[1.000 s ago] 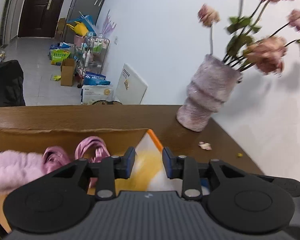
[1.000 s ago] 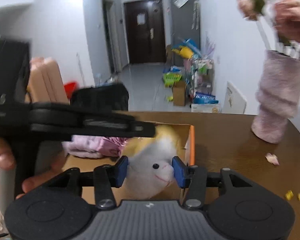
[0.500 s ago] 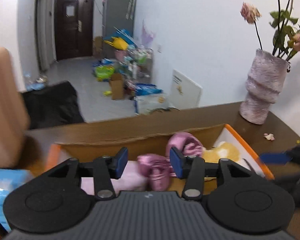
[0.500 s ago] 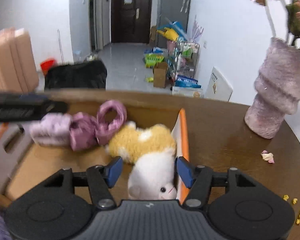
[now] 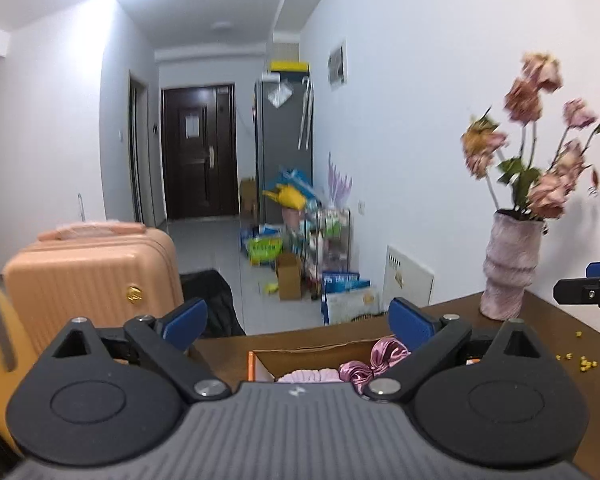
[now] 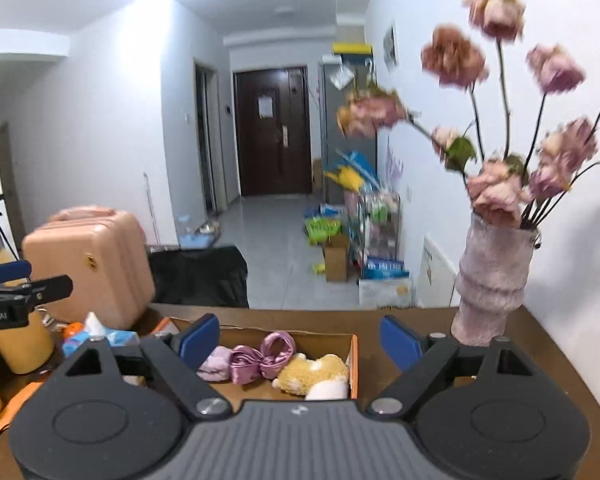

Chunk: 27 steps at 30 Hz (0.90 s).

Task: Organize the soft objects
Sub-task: 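Withdraw the right tool from the box while the left tool moves to the white foam cylinder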

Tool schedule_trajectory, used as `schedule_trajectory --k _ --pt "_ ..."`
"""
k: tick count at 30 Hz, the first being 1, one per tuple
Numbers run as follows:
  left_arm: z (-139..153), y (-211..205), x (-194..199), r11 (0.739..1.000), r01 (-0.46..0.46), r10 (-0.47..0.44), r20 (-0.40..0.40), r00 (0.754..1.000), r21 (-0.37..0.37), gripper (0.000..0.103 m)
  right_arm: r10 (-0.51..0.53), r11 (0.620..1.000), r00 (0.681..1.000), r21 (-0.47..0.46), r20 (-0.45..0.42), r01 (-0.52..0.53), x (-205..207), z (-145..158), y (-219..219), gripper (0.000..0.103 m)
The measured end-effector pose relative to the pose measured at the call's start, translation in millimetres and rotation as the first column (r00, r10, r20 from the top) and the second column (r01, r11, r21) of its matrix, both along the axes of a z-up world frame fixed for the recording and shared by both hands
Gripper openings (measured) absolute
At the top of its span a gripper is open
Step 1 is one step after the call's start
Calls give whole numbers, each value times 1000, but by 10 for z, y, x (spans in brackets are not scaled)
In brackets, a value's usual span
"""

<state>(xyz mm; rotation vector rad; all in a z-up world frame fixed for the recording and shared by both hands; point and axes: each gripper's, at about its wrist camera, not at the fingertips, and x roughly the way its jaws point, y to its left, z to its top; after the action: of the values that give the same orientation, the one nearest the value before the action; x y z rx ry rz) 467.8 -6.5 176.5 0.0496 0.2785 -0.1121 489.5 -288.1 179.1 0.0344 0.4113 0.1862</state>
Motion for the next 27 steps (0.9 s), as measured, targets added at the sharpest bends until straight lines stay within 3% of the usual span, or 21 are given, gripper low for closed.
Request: schedule_trajectory --k 7,11,13,15,17,21,25,27 --pt "167 9 -466 999 -6 7 27 1000 -37 100 5 999 998 31 63 -7 -538 125 65 88" --pt "-61 166 -959 993 -69 71 8 997 -97 102 -21 999 993 36 117 17 -954 23 83 88" --pt "-271 182 -1272 992 -97 99 29 995 -79 102 -26 999 985 30 169 21 -1276 -131 105 91" --pt "-509 145 -1668 994 -108 110 98 989 -19 102 -8 1000 977 17 211 5 -1587 -301 124 100" --pt "-718 126 -2022 992 -124 122 133 984 3 102 -2 1000 975 5 224 1 -1915 -497 160 100" --pt "-1043 126 -2659 998 -53 54 108 993 -17 103 46 999 968 15 245 -51 -2594 -896 210 100" --pt "-1277 81 -3158 997 -67 60 145 988 46 103 21 996 977 77 212 -38 -3174 -1277 240 102" --pt "-1409 59 -3309 996 -54 46 117 992 66 103 7 992 982 121 186 -30 -3412 -1462 248 102"
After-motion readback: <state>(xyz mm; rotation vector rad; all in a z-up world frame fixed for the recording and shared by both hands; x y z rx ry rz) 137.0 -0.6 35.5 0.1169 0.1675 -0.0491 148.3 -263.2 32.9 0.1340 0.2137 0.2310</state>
